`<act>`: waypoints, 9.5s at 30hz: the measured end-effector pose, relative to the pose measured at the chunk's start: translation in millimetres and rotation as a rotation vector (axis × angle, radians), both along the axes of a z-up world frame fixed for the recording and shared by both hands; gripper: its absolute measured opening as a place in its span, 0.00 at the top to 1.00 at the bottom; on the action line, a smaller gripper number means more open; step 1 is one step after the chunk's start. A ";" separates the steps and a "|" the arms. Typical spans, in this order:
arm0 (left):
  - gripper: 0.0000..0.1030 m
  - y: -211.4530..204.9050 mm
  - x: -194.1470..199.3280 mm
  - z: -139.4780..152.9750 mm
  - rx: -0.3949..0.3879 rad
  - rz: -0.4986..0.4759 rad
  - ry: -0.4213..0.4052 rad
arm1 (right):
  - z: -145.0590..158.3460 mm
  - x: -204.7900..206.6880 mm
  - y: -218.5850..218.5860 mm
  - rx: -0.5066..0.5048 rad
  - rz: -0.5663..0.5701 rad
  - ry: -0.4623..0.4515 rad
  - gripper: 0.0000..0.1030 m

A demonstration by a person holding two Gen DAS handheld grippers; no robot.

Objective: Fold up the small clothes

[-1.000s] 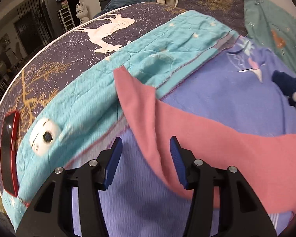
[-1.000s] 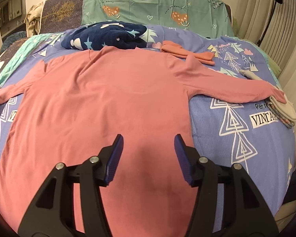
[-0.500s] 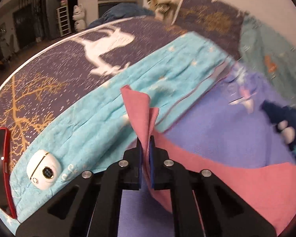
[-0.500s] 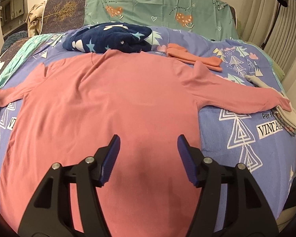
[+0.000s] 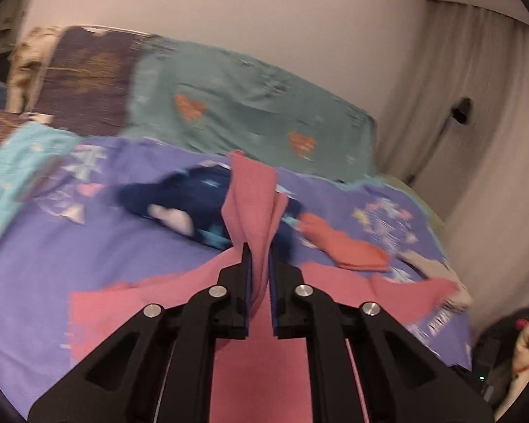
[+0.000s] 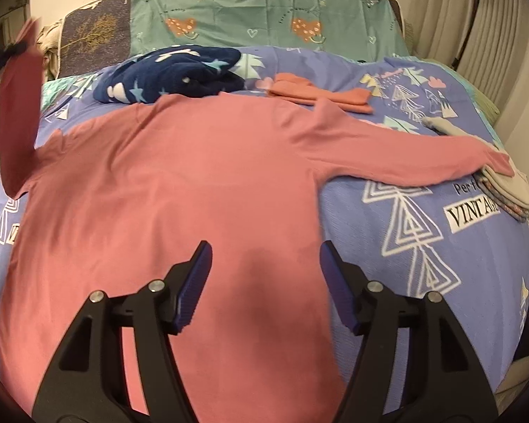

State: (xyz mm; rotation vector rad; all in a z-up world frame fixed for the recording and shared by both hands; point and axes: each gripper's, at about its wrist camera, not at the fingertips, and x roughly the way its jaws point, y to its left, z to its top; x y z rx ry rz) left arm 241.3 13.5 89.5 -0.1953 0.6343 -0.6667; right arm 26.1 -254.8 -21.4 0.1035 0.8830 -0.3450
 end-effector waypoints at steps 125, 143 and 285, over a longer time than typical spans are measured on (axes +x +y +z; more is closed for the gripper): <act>0.51 -41.0 -19.0 -153.9 0.536 0.175 0.107 | 24.6 -87.3 -379.4 0.518 -0.659 -0.328 0.63; 0.44 -40.9 -15.7 -155.8 0.546 0.195 0.101 | 2.0 -76.2 -422.9 0.583 -0.861 -0.276 0.88; 0.30 42.7 -116.4 -141.3 0.537 0.116 0.126 | -49.7 -19.5 -135.8 0.386 0.051 -0.093 0.77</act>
